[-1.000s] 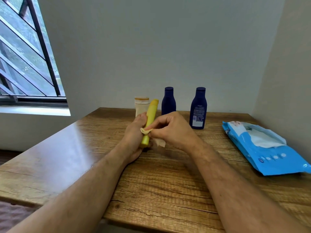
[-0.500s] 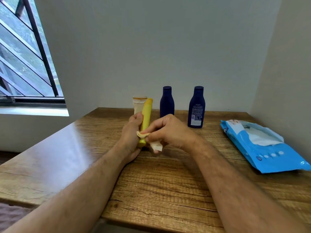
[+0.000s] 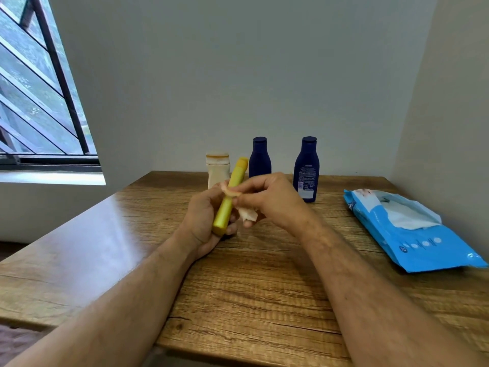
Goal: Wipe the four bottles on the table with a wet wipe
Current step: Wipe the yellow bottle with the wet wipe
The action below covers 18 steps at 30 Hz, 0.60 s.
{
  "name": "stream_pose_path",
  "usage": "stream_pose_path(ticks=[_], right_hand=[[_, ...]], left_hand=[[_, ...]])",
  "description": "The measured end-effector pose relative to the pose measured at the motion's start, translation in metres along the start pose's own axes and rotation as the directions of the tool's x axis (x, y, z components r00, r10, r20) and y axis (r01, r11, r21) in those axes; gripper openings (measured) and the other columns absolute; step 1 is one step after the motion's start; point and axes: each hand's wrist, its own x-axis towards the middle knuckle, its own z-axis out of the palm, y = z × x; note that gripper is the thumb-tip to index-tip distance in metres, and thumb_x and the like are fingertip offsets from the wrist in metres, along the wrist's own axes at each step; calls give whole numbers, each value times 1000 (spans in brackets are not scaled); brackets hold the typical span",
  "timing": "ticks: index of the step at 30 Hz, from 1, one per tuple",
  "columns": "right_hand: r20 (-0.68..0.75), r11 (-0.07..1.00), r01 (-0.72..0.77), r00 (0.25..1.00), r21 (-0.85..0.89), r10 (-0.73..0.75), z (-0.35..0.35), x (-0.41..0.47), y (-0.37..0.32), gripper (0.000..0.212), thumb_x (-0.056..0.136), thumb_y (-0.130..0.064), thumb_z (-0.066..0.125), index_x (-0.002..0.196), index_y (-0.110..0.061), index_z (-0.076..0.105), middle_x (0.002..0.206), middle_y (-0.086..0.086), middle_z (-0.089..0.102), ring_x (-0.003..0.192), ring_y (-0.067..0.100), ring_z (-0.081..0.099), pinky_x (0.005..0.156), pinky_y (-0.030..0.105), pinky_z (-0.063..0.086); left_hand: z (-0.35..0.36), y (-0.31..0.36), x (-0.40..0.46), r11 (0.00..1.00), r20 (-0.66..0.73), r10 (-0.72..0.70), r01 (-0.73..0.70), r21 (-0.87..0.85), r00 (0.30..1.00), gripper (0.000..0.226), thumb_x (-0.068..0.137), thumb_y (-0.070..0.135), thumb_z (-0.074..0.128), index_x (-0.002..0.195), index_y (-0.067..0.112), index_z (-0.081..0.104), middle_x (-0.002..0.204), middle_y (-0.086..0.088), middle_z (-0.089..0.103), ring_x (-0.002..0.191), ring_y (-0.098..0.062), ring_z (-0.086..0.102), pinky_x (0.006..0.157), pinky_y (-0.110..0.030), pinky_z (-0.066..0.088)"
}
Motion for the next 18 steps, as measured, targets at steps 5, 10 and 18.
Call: stream_pose_path(ticks=[5, 10, 18], right_hand=[[213, 995, -77, 973, -66, 89, 5, -1, -1, 15, 83, -3, 75, 91, -15, 80, 98, 12, 74, 78, 21, 72, 59, 31, 60], [-111, 997, 65, 991, -35, -69, 3, -1, -1, 14, 83, -9, 78, 96, -16, 80, 93, 7, 76, 69, 14, 71, 55, 25, 57], [-259, 993, 113, 960, 30, -101, 1, 3, 4, 20, 90, -9, 71, 108, -16, 76, 100, 12, 72, 58, 16, 68, 53, 28, 59]], left_hand=[[0, 1, 0, 994, 21, -48, 50, -101, 999, 46, 104, 38, 41, 122, 1, 62, 91, -16, 67, 79, -27, 67, 71, -42, 56], [0, 1, 3, 999, -6, -40, 40, -27, 999, 35, 103, 35, 43, 116, 9, 61, 86, -11, 57, 62, -18, 50, 48, -28, 36], [-1, 1, 0, 999, 5, -38, 39, -18, 999, 50, 92, 41, 60, 126, 4, 56, 90, -13, 57, 66, -18, 52, 53, -29, 41]])
